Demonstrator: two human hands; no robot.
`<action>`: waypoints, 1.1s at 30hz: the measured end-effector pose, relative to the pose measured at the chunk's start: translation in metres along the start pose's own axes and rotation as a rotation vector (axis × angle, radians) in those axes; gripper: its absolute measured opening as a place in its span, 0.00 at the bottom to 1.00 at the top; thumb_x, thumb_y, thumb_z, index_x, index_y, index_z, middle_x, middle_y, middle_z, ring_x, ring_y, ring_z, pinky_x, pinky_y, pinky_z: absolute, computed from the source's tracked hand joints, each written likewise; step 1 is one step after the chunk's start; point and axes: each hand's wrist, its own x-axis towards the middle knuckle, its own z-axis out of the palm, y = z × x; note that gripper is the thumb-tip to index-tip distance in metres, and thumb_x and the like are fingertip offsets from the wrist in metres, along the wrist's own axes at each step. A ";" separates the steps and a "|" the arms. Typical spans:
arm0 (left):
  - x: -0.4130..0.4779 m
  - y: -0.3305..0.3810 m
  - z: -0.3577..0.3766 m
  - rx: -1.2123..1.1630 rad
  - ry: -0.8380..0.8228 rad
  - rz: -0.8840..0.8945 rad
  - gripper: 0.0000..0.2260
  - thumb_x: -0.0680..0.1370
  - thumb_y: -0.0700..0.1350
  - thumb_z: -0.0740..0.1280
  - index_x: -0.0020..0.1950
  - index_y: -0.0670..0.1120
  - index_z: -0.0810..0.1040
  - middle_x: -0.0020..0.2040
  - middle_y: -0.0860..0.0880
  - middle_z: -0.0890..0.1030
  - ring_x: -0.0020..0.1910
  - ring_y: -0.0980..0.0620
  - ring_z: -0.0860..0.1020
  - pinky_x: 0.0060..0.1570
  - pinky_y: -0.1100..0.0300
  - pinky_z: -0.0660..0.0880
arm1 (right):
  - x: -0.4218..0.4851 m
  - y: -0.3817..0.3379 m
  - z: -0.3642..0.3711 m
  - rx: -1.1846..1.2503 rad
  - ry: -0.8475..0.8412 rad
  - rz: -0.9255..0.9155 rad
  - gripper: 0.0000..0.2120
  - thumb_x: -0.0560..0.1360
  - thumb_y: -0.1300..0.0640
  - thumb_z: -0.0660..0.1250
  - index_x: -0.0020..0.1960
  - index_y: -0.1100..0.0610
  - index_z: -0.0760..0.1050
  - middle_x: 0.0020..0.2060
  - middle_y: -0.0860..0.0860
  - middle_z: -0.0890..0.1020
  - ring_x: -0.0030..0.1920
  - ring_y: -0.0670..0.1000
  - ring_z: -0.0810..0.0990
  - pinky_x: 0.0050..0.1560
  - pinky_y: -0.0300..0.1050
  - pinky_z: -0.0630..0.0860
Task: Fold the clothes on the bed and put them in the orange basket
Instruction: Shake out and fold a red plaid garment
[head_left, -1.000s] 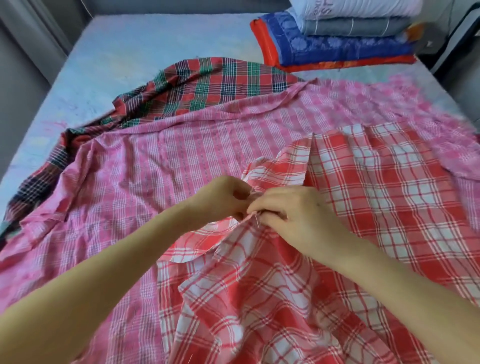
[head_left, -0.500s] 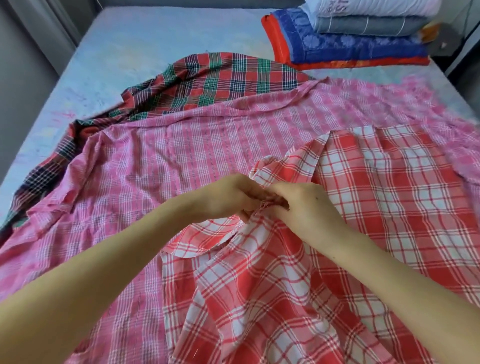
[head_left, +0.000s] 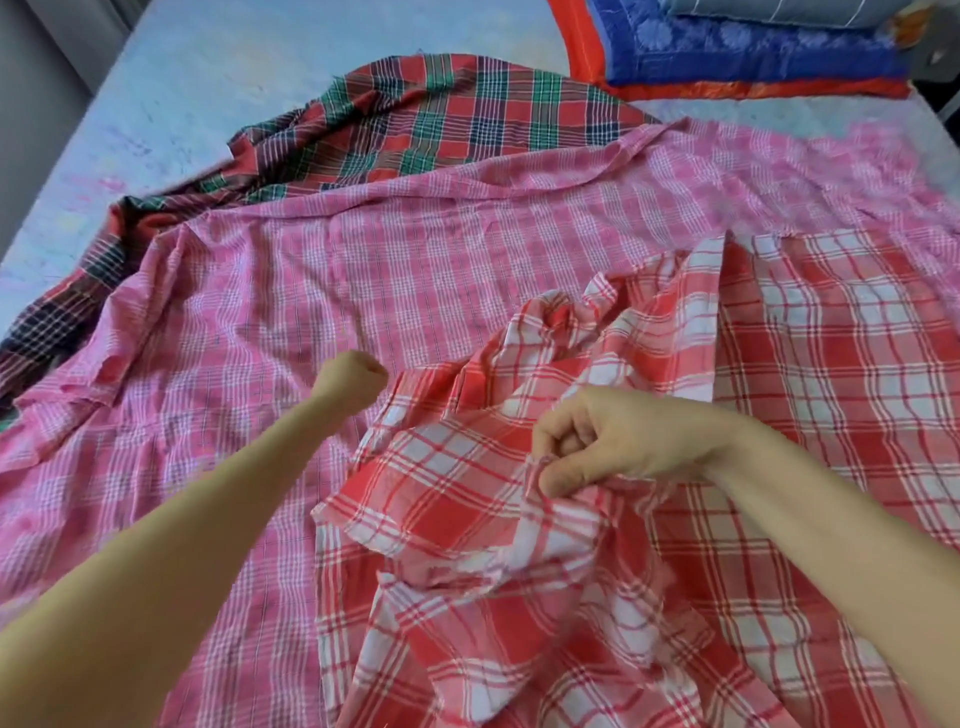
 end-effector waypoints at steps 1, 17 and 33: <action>0.004 -0.001 0.008 0.075 -0.025 -0.023 0.12 0.76 0.41 0.63 0.32 0.42 0.74 0.30 0.45 0.74 0.38 0.44 0.75 0.43 0.55 0.73 | 0.009 0.004 -0.004 -0.009 0.028 -0.006 0.07 0.69 0.61 0.70 0.35 0.55 0.74 0.21 0.45 0.73 0.22 0.41 0.64 0.24 0.34 0.58; -0.083 0.056 -0.010 -1.261 -0.235 0.331 0.12 0.74 0.35 0.66 0.47 0.50 0.84 0.39 0.48 0.84 0.37 0.53 0.81 0.42 0.61 0.78 | 0.012 0.045 -0.016 -0.155 0.144 0.135 0.11 0.69 0.61 0.73 0.33 0.59 0.73 0.21 0.50 0.69 0.24 0.43 0.62 0.25 0.34 0.58; -0.104 -0.057 0.041 0.276 -0.633 0.189 0.11 0.78 0.49 0.64 0.49 0.42 0.80 0.33 0.55 0.75 0.32 0.61 0.72 0.35 0.67 0.71 | -0.017 0.067 0.023 -0.225 0.198 0.218 0.15 0.68 0.59 0.75 0.29 0.54 0.71 0.19 0.44 0.70 0.22 0.40 0.64 0.25 0.35 0.61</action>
